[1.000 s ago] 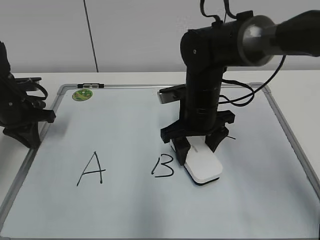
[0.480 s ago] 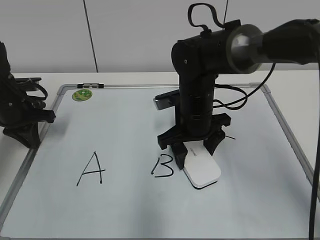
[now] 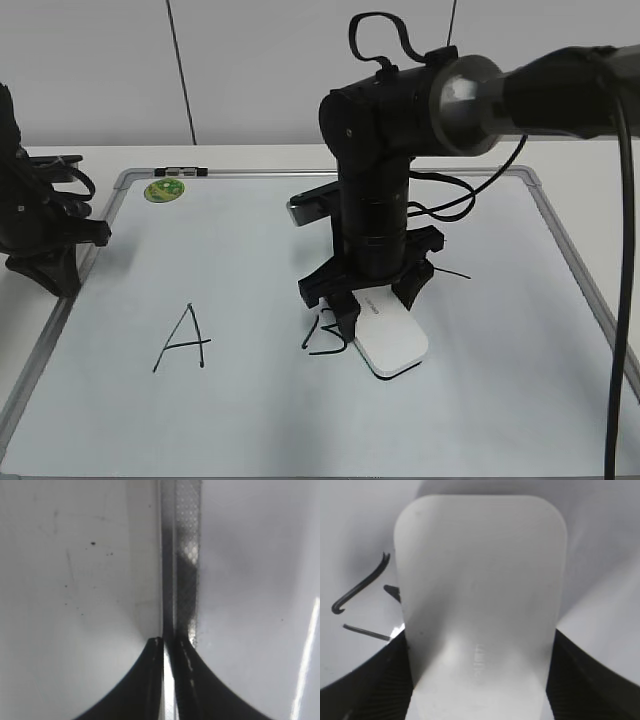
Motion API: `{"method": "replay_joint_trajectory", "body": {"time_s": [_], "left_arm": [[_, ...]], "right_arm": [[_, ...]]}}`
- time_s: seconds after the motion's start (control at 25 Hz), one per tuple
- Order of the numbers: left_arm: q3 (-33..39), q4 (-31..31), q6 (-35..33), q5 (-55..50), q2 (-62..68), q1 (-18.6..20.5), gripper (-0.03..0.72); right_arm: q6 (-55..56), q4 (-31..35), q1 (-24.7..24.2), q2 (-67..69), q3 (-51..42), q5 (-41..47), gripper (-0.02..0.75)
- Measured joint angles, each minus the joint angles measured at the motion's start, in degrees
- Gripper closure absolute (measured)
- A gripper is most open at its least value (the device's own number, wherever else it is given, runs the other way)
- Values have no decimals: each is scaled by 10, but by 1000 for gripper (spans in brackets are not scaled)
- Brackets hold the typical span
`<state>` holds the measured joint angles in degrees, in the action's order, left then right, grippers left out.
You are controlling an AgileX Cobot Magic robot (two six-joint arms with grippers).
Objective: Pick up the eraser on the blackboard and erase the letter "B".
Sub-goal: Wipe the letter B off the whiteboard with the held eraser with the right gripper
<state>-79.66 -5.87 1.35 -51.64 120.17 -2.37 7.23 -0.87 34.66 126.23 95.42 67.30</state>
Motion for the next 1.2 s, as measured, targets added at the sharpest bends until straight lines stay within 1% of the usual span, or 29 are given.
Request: {"method": "replay_joint_trajectory", "body": {"time_s": [0.72, 1.2], "left_arm": [[0, 0, 0, 0, 0, 0, 647], [0, 0, 0, 0, 0, 1, 647]], "right_arm": [[0, 16, 9, 1, 1, -4, 211], [0, 13, 60, 4, 3, -4, 211]]}}
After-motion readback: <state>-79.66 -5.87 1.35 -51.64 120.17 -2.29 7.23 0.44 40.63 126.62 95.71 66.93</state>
